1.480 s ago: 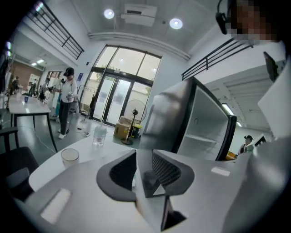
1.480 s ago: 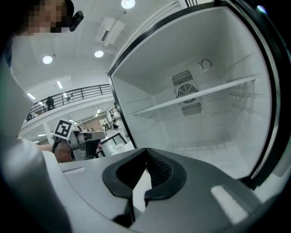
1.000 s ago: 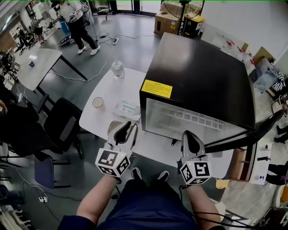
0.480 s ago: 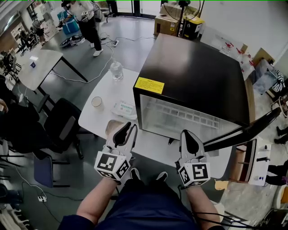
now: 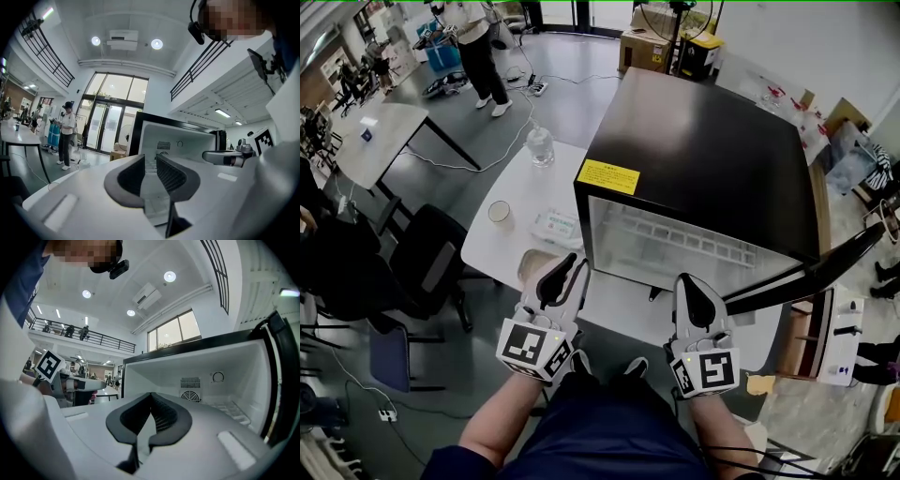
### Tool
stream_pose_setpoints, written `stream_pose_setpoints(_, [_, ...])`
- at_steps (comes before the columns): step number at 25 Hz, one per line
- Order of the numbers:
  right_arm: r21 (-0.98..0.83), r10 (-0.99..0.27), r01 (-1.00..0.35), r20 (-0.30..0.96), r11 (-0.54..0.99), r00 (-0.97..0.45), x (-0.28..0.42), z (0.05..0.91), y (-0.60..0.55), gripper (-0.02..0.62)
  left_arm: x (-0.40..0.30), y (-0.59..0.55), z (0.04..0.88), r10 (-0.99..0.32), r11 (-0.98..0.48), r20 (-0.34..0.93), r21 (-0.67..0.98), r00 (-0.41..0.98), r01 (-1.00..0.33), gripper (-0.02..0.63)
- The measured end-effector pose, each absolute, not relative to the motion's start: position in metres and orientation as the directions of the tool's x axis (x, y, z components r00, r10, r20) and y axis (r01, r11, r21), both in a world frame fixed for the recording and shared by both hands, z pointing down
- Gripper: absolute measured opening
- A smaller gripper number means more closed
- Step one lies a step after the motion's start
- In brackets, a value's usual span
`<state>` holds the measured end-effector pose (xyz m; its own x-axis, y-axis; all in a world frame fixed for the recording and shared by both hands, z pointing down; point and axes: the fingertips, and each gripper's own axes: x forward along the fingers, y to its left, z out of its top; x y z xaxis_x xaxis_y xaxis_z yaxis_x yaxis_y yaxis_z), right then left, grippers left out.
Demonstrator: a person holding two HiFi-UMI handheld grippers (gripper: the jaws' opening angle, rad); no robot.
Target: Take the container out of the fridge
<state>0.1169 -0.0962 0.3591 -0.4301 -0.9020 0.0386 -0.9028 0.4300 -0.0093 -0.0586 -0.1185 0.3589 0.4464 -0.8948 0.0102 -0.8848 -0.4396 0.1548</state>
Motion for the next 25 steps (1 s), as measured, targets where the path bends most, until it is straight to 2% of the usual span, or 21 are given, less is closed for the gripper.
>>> stream_pose_setpoints(25, [-0.028, -0.892, -0.893, 0.042, 0.449, -0.45, 0.1168, 0.3615, -0.1053, 0.006, -0.0554, -0.1263, 0.3643, -0.889, -0.449, 0.025, 0.153, 0.457, -0.881, 0.08])
